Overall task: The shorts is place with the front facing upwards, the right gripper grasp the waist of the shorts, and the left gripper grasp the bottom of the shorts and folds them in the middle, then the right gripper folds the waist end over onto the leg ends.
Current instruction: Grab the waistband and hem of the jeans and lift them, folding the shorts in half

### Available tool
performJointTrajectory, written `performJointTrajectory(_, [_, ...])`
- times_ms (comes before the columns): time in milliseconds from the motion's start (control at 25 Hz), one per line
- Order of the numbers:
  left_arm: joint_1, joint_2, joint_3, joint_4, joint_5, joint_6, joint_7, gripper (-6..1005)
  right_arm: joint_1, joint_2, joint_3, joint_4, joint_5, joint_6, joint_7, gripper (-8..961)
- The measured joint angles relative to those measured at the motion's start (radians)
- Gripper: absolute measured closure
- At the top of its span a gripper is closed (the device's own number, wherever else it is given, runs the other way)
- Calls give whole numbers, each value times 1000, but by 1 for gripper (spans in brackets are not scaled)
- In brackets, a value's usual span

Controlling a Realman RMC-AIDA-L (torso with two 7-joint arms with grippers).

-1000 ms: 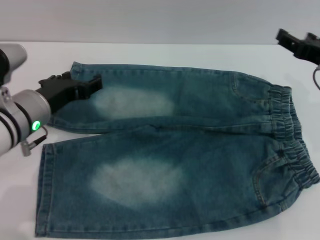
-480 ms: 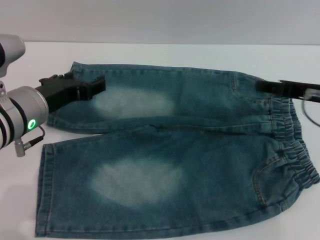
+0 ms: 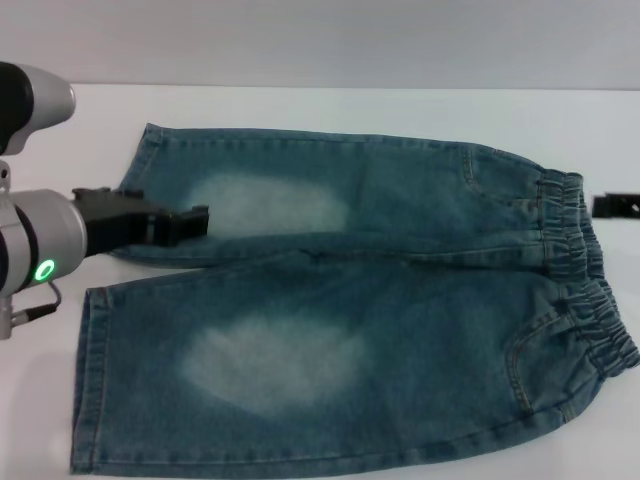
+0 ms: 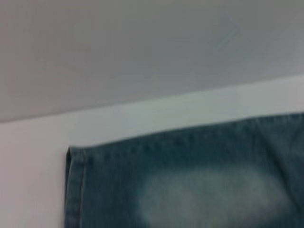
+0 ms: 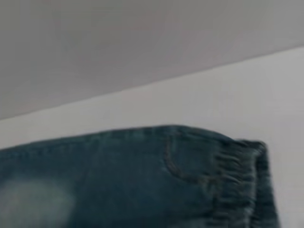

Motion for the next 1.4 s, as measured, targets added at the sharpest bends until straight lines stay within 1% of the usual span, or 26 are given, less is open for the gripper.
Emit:
performJointTrajectory(120, [1, 0, -2, -49, 20, -107, -37, 202, -24, 1, 29, -9, 1, 35, -17, 200])
performJointTrajectory(160, [-2, 1, -5, -74, 27, -192, -69, 202, -33, 2, 36, -9, 2, 42, -21, 200])
performJointTrajectory(240, [-5, 1, -4, -94, 37, -258, -97, 202, -50, 3, 48, -10, 4, 52, -31, 200])
performJointTrajectory(280, [-7, 1, 1, -113, 59, -316, -126, 202, -59, 3, 52, -9, 5, 53, -37, 200])
performJointTrajectory(320, [-8, 0, 7, -125, 75, -348, -144, 202, -69, 4, 53, -7, 6, 52, -42, 200])
performJointTrajectory(440, [-5, -1, 54, -185, 150, -476, -224, 202, -88, 6, 54, -3, 7, 41, -51, 200])
performJointTrajectory(480, [-6, -1, 61, -193, 158, -504, -240, 202, -90, 6, 55, -1, 7, 39, -56, 200])
performJointTrajectory(520, [-6, -1, 61, -193, 158, -504, -240, 202, -91, 6, 56, 0, 7, 37, -61, 200])
performJointTrajectory(640, [-21, 0, 86, -199, 168, -639, -315, 202, -89, 6, 58, 7, 8, 32, -74, 199])
performJointTrajectory(720, [-24, 0, 94, -198, 169, -672, -332, 202, -82, 5, 57, 16, 8, 31, -78, 199])
performJointTrajectory(920, [-30, 0, 97, -194, 170, -709, -354, 202, -64, 5, 54, 34, 8, 29, -91, 200])
performJointTrajectory(1120, [-53, -1, 98, -143, 171, -719, -367, 203, -51, 5, 55, 49, 8, 24, -93, 201])
performJointTrajectory(1400, [-107, -2, 106, -49, 172, -733, -388, 203, -35, 3, 58, 49, 1, 22, -93, 202])
